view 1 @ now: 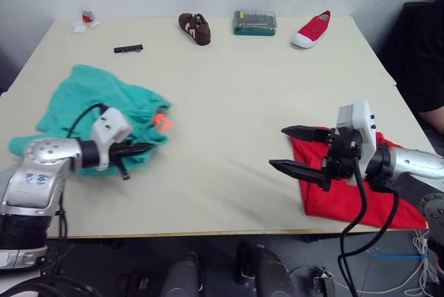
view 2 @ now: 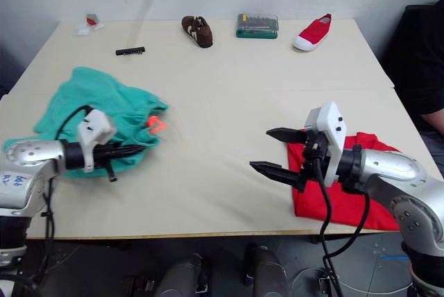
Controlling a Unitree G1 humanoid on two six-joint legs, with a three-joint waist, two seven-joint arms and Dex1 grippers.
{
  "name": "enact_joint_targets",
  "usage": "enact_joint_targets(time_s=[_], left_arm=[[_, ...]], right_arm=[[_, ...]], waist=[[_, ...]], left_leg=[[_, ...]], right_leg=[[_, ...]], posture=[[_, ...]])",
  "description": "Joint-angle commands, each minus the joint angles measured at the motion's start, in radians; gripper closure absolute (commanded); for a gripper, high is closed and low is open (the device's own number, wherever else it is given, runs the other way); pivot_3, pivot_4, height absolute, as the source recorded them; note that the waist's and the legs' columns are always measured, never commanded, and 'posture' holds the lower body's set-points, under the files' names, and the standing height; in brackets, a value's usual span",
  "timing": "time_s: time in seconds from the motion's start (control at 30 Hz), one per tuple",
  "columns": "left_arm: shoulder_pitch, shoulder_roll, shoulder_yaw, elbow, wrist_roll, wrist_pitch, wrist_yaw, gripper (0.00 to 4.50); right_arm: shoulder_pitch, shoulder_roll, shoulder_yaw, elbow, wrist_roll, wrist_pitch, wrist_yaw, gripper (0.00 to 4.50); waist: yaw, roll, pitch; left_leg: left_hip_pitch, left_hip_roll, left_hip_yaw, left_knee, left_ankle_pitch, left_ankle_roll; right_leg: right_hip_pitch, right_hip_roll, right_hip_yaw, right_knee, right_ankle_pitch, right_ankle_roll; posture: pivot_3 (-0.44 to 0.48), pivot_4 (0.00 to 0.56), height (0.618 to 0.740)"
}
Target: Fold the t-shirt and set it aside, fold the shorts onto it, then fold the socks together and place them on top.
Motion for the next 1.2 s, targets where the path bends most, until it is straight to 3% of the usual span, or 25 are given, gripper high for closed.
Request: enact_joint_targets(time_s=[0.03,0.13,0.33,0.4,0.5,0.63,0.73,0.93,1.03,1.2], left_arm=[[-0.093,-0.07,-0.122,-0.115,-0.072,0.104,-0.04,4.48],[-0.219,-0.224,-0.278,-0.031,-0.003,0.091,-0.011,4.48],[-0.341,-0.4,-0.377,0.126,0.078,0.099,0.063,4.48],[-0.351,-0.406,-0.373,0.12,0.074,0.105,0.052,4.02],[-0.35,-0.362,-0.335,0.083,0.055,0.117,0.023,3.21],[-0.299,-0.209,-0.222,-0.019,-0.026,0.083,-0.107,2.02],[-0.215,-0.056,-0.122,-0.083,-0.072,0.045,-0.213,2.02],[0.088,0.196,-0.026,-0.074,0.033,-0.199,-0.326,2.02],[0.181,0.219,0.0,-0.028,0.107,-0.303,-0.269,2.02],[0.182,0.171,0.022,0.036,0.133,-0.328,-0.179,2.02]], right_arm=[[0.015,-0.019,-0.027,-0.025,-0.019,-0.036,0.013,0.0],[0.049,-0.014,0.003,-0.038,-0.073,-0.068,0.007,0.0],[0.068,0.003,0.037,-0.053,-0.128,-0.097,-0.018,0.0],[0.083,-0.001,0.044,-0.055,-0.162,-0.108,-0.022,0.0],[0.122,-0.022,0.065,-0.057,-0.243,-0.144,-0.014,0.0],[0.169,-0.052,0.123,-0.052,-0.394,-0.245,-0.003,0.0],[0.181,-0.056,0.166,-0.041,-0.481,-0.33,0.017,0.0],[0.11,-0.001,0.21,0.037,-0.451,-0.279,0.031,0.0],[0.042,0.054,0.235,0.143,-0.423,-0.227,0.045,0.0],[-0.041,0.108,0.255,0.255,-0.381,-0.16,0.092,0.0]], waist=[[0.001,0.0,0.0],[0.007,0.0,0.0],[-0.005,-0.001,0.001],[-0.004,-0.002,0.001],[-0.003,-0.002,0.001],[-0.006,-0.002,0.001],[-0.008,-0.001,0.001],[-0.004,-0.001,0.001],[0.002,-0.002,0.001],[0.004,-0.002,0.001]], left_leg=[[0.0,0.0,0.0,0.001,0.0,0.0],[0.001,-0.001,0.001,0.004,0.0,0.0],[0.0,0.001,0.002,0.011,-0.001,0.003],[0.0,0.001,0.002,0.011,0.0,0.002],[0.0,0.002,0.002,0.011,0.0,0.001],[0.0,0.002,0.003,0.011,0.0,0.001],[0.001,0.003,0.004,0.011,-0.001,0.0],[0.002,0.003,0.005,0.011,-0.002,-0.001],[0.001,0.003,0.004,0.012,-0.004,0.001],[0.0,0.002,0.004,0.012,-0.007,0.009]], right_leg=[[0.0,0.0,0.0,0.0,0.0,0.0],[0.001,0.001,0.002,0.0,0.0,0.001],[0.001,0.003,0.005,0.002,0.001,0.003],[0.0,0.003,0.005,0.003,0.001,0.003],[0.0,0.003,0.005,0.002,0.001,0.002],[0.0,0.003,0.005,0.002,0.001,0.002],[0.0,0.004,0.006,0.002,0.0,0.002],[-0.001,0.004,0.007,0.003,-0.001,0.001],[-0.001,0.004,0.007,0.002,-0.001,0.001],[-0.001,0.003,0.007,0.002,-0.001,0.0]], posture=[[0.0,0.15,0.74],[0.0,0.15,0.74],[0.0,0.15,0.74],[0.0,0.15,0.74],[0.0,0.15,0.74],[0.0,0.15,0.74],[0.0,0.15,0.74],[0.0,0.15,0.74],[0.0,0.15,0.74],[0.0,0.15,0.74]])
